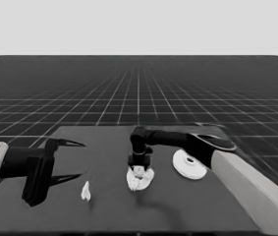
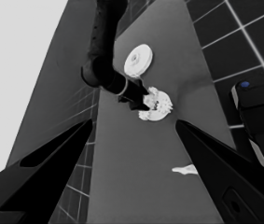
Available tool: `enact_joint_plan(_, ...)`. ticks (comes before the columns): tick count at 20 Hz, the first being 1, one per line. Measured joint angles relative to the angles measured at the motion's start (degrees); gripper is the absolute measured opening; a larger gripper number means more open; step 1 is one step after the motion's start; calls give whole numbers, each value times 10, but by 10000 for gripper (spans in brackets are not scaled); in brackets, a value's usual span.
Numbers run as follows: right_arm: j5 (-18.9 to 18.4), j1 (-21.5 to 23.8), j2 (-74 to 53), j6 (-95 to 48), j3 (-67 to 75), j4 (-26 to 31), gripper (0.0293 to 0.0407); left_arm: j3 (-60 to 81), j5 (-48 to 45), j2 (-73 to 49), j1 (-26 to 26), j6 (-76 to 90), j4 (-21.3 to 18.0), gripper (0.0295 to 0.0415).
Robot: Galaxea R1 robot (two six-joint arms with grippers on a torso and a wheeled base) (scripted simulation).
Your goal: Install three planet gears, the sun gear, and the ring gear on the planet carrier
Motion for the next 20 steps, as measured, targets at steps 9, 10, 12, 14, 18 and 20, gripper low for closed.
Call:
enact_joint_plan(9,3,-12,2,7,-7,-7,310,0,0,0,0,0,0,385)
enact_joint_plan(10,4,-12,2,12,-7,-7,309,0,0,0,0,0,0,385)
enact_joint_plan(12,3,-12,2,24,-7,-7,309,0,0,0,0,0,0,385)
enact_joint_plan(14,3,-12,2,36,-7,-7,309,0,0,0,0,0,0,385)
enact_joint_plan(18,3,-12,2,59,-7,-7,309,0,0,0,0,0,0,385)
enact_joint_plan(20,4,-12,2,71,-7,-7,310,0,0,0,0,0,0,385)
